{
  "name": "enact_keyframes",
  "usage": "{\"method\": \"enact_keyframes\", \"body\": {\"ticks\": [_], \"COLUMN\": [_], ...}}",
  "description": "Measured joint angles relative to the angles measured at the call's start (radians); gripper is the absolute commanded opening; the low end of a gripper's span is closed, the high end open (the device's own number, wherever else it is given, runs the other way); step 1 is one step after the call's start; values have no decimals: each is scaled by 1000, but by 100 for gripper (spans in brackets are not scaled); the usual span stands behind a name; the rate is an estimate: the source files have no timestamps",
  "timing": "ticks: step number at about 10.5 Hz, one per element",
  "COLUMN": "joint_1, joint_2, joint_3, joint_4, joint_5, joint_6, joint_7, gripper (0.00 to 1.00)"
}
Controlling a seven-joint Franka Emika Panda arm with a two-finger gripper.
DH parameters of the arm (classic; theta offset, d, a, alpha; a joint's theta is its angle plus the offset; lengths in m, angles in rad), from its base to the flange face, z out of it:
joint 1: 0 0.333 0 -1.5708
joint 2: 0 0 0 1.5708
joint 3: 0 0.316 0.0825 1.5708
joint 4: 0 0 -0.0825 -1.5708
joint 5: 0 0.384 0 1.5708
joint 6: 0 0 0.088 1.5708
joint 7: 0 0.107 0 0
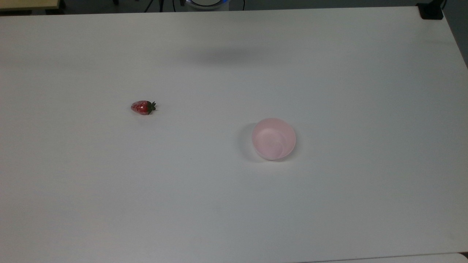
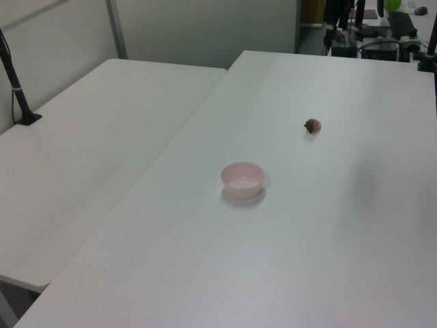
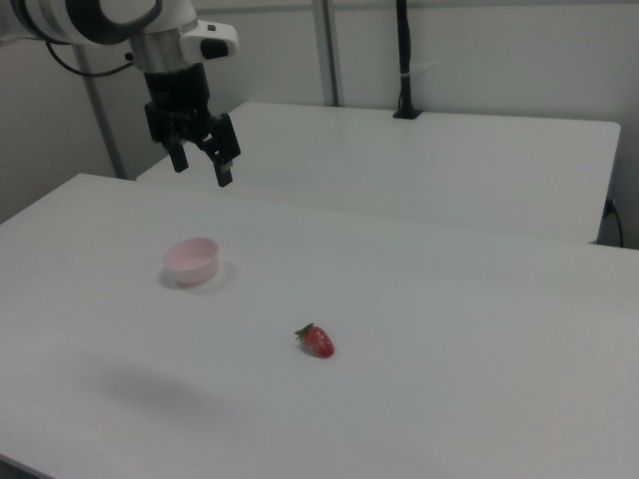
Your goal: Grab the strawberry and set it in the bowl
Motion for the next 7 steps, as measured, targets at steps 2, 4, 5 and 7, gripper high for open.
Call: {"method": "enact_keyframes", "body": {"ticks": [2,4,5,7], "joint_1": [-11,-76,-119,-159], "joint_2": [0,11,29,117], "joint_3": [-16,-28,-30,-32], "joint_4": [-1,-29,-50,-96], "joint_5": [0,-2,-21,-76], "joint_6": [0,0,1,123], "joint_7": [-14,-286,-434,-587], "gripper": [100,100,100,100]}}
